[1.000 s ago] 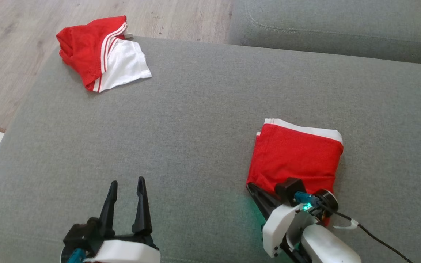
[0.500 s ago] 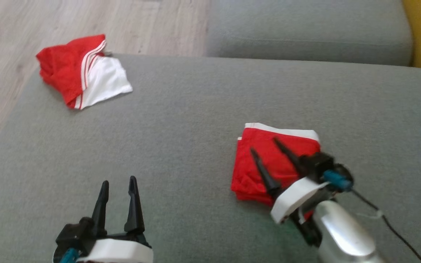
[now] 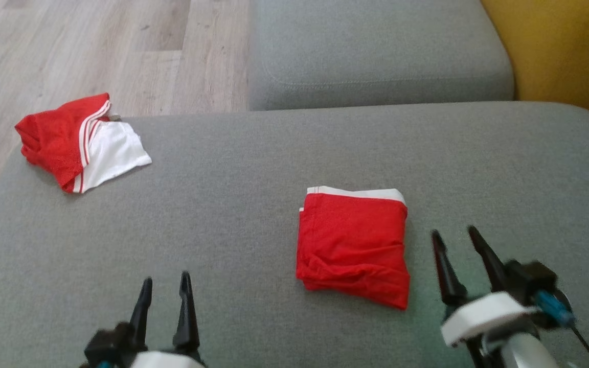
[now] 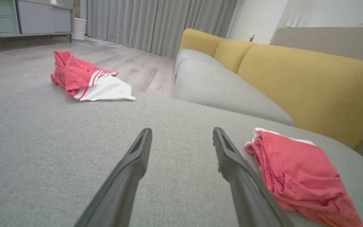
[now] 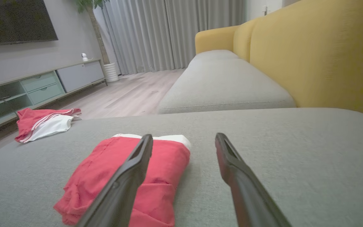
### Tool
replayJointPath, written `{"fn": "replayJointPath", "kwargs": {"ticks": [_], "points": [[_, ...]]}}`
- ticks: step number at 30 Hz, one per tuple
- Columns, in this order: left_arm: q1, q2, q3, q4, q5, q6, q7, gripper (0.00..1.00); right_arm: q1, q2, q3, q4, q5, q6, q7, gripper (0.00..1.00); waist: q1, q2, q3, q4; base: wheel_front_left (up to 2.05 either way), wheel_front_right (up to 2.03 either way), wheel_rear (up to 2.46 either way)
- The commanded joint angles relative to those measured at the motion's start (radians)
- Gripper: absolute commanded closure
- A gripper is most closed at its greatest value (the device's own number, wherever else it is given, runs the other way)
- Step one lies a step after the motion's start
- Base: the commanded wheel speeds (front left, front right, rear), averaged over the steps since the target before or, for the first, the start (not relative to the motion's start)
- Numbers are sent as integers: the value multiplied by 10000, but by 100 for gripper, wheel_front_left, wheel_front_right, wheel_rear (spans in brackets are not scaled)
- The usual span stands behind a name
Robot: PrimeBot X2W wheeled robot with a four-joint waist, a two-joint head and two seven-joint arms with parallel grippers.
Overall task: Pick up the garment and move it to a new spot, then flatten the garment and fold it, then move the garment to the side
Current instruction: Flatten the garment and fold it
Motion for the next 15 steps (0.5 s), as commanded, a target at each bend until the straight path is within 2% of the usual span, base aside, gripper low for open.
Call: {"fn": "replayJointPath", "kwargs": {"ticks": [1, 7, 15], "points": [[-140, 54, 326, -131, 187, -43, -118, 0, -14, 32, -46, -541, -66, -7, -45, 0, 1, -1, -74, -87, 0, 0, 0], [249, 51, 295, 197, 286, 22, -122, 0, 801, 32, -456, -824, 108, -7, -139, 0, 1, -1, -151, -167, 0, 0, 0], [277, 97, 193, 411, 233, -57, -40, 0, 1147, 32, -491, -992, 215, -7, -169, 0, 1, -1, -212, 5, 0, 0, 0]]}}
